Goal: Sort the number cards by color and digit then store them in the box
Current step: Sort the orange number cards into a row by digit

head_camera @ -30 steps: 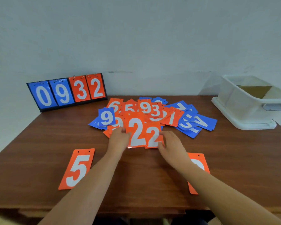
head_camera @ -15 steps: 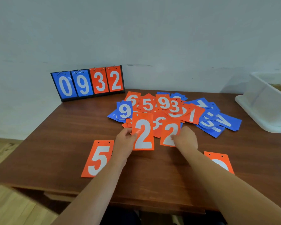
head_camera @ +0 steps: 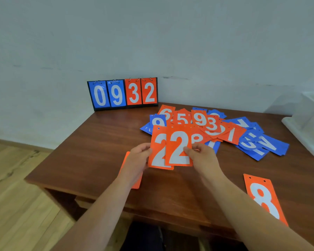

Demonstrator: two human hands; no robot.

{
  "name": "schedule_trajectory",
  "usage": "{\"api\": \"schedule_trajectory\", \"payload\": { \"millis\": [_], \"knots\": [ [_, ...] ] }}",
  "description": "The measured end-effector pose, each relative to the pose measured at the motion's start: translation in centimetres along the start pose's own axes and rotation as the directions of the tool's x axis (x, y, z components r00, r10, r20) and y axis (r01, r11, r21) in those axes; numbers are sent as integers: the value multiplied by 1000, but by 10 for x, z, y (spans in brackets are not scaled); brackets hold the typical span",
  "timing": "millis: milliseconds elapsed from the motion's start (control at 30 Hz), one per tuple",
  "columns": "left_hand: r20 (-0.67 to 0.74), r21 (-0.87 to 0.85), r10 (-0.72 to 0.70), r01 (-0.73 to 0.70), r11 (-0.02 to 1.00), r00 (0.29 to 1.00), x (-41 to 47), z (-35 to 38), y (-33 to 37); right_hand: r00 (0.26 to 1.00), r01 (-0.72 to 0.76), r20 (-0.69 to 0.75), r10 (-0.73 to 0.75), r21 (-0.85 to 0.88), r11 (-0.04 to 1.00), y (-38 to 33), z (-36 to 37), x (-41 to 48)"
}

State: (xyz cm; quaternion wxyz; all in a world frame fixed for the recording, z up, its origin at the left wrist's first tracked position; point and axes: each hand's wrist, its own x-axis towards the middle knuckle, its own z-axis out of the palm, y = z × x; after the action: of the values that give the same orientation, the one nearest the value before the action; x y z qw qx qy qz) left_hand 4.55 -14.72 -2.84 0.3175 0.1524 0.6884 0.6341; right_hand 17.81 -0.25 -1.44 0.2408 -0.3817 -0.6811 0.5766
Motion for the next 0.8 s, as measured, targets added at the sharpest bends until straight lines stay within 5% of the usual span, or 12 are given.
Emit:
{"api": "schedule_trajectory", "payload": {
  "millis": [433, 533, 633, 800],
  "knots": [
    [-104, 38, 89, -86, 996, 991, -41, -107, -12, 979, 55, 204, -1, -261, 964, -7, 127, -31],
    [-167, 160, 117, -90, 983, 979, -40, -135, -15, 964, 86, 264, -10, -280, 956, -13, 156, -33],
    [-271, 475, 178, -30, 880, 946, -28, -159, -16, 942, 125, 337, -11, -319, 939, -20, 185, -34],
    [-419, 696, 235, 144, 703, 877, -5, -190, -26, 906, 373, 390, -164, -551, 747, -25, 208, -35]
  ]
}}
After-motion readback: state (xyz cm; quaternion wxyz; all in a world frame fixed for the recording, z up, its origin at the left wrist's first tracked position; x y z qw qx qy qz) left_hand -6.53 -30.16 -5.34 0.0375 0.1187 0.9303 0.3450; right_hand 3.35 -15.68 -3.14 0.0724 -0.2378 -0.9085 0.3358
